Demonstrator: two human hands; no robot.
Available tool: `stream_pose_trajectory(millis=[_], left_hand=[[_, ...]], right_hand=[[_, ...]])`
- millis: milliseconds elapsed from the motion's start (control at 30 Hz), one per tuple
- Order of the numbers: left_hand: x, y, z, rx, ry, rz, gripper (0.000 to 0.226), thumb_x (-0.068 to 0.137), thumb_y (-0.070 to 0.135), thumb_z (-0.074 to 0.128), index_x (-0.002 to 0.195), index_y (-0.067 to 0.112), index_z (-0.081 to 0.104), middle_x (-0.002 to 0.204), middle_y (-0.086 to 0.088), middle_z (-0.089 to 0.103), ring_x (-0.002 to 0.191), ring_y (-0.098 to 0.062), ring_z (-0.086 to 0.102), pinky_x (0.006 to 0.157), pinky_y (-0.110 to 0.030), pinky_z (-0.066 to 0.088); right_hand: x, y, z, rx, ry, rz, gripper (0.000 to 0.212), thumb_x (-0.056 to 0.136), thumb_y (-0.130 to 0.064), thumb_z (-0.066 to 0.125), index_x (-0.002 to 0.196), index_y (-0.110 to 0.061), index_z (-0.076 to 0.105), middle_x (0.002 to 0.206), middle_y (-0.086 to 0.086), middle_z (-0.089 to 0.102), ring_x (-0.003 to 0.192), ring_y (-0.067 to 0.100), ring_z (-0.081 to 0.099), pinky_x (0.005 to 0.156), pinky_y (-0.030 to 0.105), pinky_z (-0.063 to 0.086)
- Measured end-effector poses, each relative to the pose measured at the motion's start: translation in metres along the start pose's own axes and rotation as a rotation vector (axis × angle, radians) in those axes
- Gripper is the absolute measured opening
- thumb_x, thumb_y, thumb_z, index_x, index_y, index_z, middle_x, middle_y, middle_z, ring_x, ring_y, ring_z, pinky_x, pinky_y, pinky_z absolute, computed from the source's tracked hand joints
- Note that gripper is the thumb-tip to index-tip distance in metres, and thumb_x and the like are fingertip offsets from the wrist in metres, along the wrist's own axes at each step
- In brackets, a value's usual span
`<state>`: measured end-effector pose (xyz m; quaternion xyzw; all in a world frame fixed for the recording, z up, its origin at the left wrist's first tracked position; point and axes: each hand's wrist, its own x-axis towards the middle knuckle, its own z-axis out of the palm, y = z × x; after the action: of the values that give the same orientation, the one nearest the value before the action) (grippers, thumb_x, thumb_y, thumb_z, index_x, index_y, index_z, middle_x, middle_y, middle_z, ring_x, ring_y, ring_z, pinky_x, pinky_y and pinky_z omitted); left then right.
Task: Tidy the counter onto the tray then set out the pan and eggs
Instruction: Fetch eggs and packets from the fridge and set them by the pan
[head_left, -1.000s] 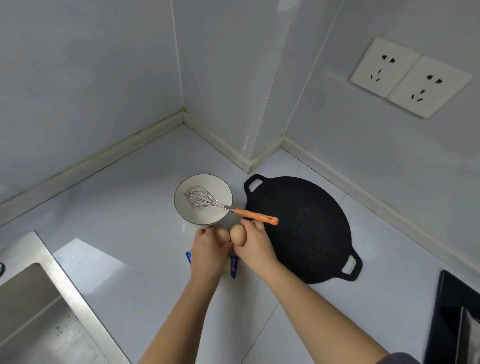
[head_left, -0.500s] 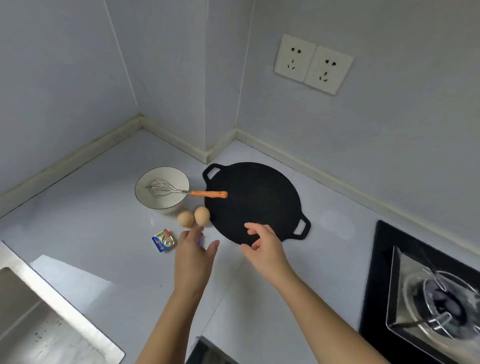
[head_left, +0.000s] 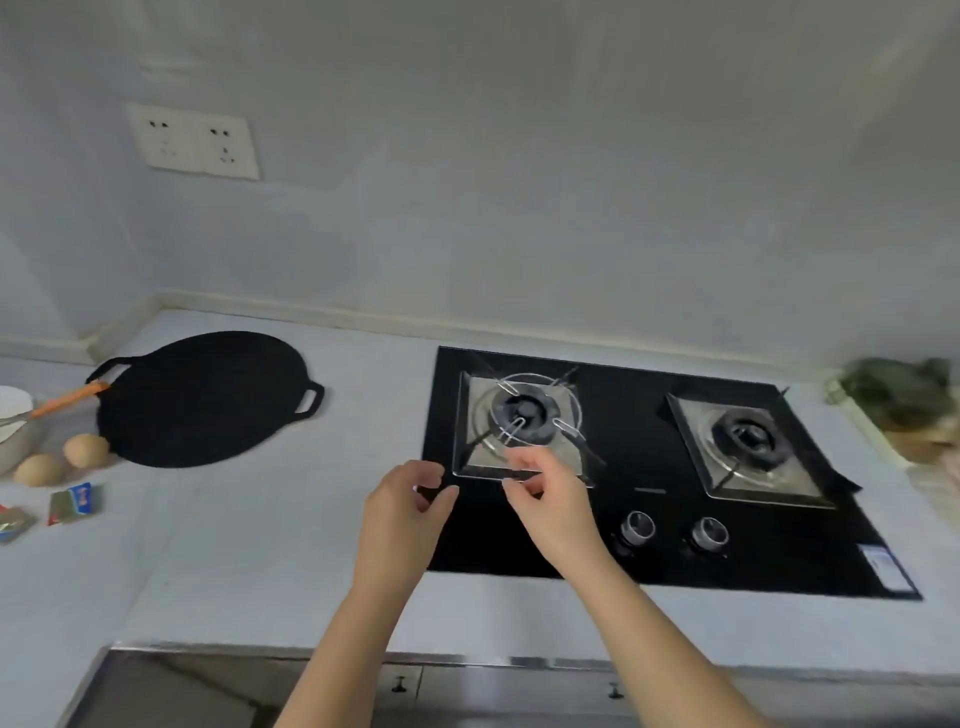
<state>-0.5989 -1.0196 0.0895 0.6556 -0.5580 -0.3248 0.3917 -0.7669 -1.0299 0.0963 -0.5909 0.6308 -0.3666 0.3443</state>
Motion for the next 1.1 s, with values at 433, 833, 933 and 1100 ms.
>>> stream_pose_trajectory(millis=[433,833,933,1100], left_hand=[[-0.073,0.202,0.24,-0.146,-0.476,0.371,0.015,0.084,0.02,0.07,0.097,0.026,0.066,0.087,0.013,0.064,0.07,-0.001,0.057,0.064,-0.003,0.042],[-0.174,0.395,0.511,-0.333,-1.07,0.719,0.012,0.085,0.02,0.068,0.096,0.024,0.066,0.093,0.015,0.066,0.075,0.0,0.057,0.063,-0.007,0.043],[-0.221,0.433,0.544,-0.373,-1.182,0.821,0.012,0.084,0.018,0.069,0.094,0.024,0.067,0.09,0.012,0.066,0.073,0.0,0.056,0.062,-0.005,0.041],[-0.321,0.484,0.593,-0.449,-1.371,0.986,0.013,0.083,0.014,0.07,0.092,0.023,0.068,0.084,0.013,0.064,0.073,-0.001,0.055,0.062,-0.005,0.04]], right_hand=[[-0.095,0.1,-0.288,0.093,0.66,0.145,0.017,0.089,-0.013,0.063,0.098,-0.028,0.066,0.091,-0.016,0.067,0.081,0.007,0.063,0.075,0.018,0.052],[-0.203,0.176,-0.549,-0.101,1.352,0.341,0.017,0.089,-0.011,0.061,0.091,-0.026,0.068,0.081,-0.006,0.067,0.072,0.009,0.06,0.065,0.021,0.049],[-0.25,0.182,-0.583,-0.124,1.518,0.383,0.02,0.09,-0.012,0.06,0.09,-0.031,0.067,0.085,-0.013,0.068,0.078,0.016,0.064,0.065,0.026,0.052],[-0.325,0.183,-0.632,-0.209,1.777,0.41,0.025,0.09,-0.009,0.06,0.086,-0.033,0.066,0.085,-0.012,0.068,0.079,0.019,0.064,0.07,0.037,0.054]])
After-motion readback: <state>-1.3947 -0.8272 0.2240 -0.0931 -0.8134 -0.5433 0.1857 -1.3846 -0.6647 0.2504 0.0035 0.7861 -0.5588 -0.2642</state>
